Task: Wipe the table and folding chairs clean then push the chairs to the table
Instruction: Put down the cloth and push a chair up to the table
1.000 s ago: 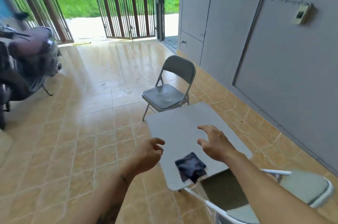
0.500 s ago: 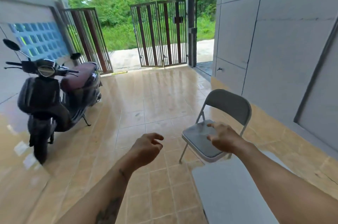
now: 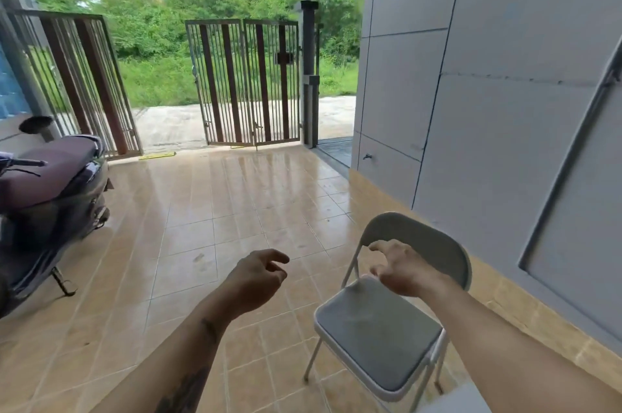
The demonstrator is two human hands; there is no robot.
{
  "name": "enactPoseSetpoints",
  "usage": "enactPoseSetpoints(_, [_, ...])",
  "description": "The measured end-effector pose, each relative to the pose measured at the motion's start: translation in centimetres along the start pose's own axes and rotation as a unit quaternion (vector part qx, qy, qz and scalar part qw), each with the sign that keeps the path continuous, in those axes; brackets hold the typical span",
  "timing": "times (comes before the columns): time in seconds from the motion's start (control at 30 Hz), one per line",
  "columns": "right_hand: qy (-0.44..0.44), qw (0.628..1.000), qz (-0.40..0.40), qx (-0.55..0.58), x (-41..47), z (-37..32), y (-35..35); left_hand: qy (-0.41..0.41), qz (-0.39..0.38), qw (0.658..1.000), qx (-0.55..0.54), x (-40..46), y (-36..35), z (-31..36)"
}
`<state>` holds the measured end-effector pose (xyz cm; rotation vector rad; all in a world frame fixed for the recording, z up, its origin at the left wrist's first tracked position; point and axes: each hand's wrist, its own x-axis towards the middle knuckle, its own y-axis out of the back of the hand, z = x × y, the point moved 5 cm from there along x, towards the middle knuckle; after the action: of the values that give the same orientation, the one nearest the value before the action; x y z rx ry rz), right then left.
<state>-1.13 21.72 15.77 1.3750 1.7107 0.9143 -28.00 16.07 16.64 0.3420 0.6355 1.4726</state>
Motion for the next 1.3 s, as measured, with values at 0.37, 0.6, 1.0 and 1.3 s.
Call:
enactPoseSetpoints(0.37, [-0.175,0.981,0.074,0.048,17.6,-0.3,0.7,-0.11,-0.093,0.989,0.047,24.2,7.0,1.9])
enactPoseSetpoints(0.6, [-0.306,0.937,0.137,0.095,25.2,6.3,3.1,-0.209,-0.185,0.956,0.093,39.2,2.6,8.9])
enactPoseSetpoints(1.0, [-0.427,0.888,0.109,0.132,42.1,15.0,3.9,-0.276,-0.298,0.896,0.18,62.2,-5.9,15.6])
enactPoseSetpoints(1.3, [-0.565,0.779,0.176,0.208,49.0,21.5,2.8,-0.37,-0.425,0.804,0.191,76.0,-15.5,20.5])
